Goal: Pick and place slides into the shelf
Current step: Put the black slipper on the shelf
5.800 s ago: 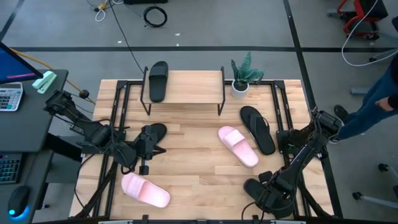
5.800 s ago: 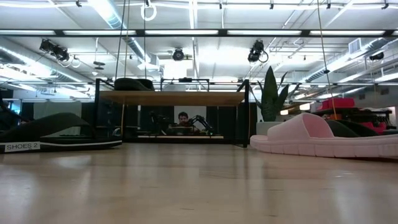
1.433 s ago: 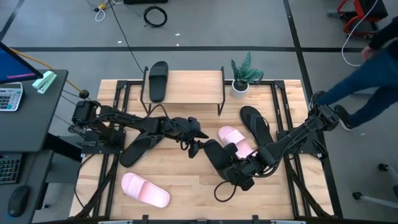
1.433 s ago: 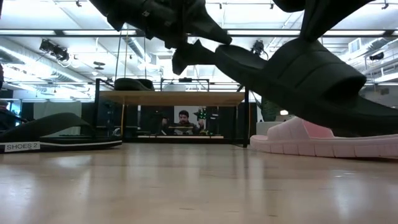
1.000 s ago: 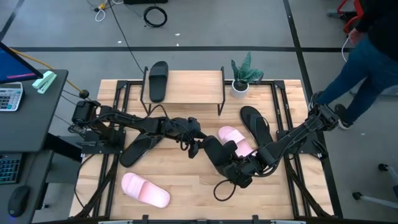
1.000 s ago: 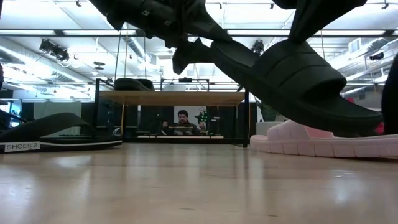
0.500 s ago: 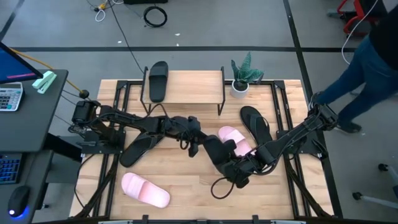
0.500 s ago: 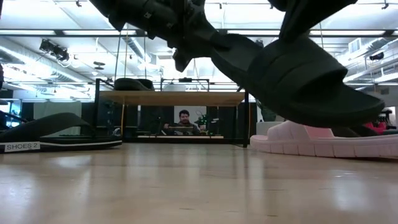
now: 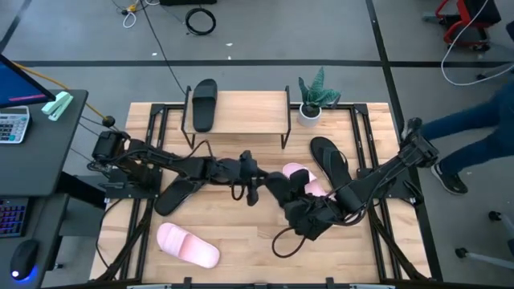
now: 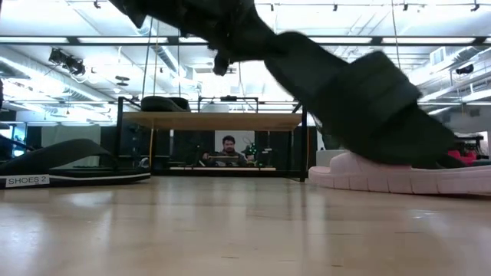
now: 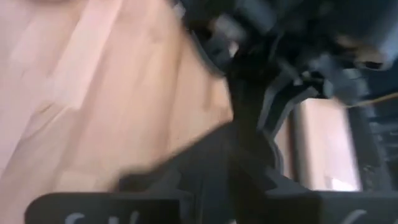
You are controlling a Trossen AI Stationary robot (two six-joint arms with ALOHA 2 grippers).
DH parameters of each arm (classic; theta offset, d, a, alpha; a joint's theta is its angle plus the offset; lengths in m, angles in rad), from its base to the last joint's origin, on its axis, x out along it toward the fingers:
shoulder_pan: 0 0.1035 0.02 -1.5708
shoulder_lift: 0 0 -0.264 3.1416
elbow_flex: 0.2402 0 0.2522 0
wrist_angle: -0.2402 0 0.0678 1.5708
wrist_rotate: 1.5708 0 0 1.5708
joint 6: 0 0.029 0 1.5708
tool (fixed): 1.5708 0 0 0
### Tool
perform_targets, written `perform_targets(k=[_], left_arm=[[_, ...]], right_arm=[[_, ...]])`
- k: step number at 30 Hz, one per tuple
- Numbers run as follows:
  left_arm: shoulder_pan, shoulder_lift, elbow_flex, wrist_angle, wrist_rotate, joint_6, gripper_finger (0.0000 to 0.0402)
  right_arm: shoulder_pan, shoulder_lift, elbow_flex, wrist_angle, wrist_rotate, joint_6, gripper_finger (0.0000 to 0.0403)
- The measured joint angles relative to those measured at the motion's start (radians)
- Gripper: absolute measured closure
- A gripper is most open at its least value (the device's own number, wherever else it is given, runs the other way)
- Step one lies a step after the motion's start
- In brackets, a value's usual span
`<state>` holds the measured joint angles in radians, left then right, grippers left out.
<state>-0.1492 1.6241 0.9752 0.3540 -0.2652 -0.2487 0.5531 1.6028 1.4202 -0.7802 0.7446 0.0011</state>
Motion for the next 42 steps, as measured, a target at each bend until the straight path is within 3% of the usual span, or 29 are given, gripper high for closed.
perform_targets(k=[9, 15, 23, 33, 42], left_arm=[[-0.087, 0.000, 0.001, 0.272, -0.529, 0.237, 0.0330], [-0.131, 0.000, 0.001, 0.294, -0.829, 0.359, 0.0330], [-0.201, 0.000, 0.001, 0.297, -1.292, 0.445, 0.0332], [-0.155, -0.001, 0.000, 0.292, -1.299, 0.262, 0.0332], [-0.193, -0.007, -0.001, 0.345, -1.267, 0.306, 0.0332]], right_arm=[[0.006, 0.000, 0.117, 0.002, 0.032, 0.241, 0.0348], [0.006, 0.000, 0.117, -0.077, 0.036, 0.330, 0.0360], [0.006, 0.000, 0.117, -0.114, 0.130, 0.413, 0.0380], [0.006, 0.000, 0.116, -0.114, 0.139, 0.448, 0.0389], [-0.010, 0.000, 0.096, -0.162, 0.144, 0.492, 0.0389]])
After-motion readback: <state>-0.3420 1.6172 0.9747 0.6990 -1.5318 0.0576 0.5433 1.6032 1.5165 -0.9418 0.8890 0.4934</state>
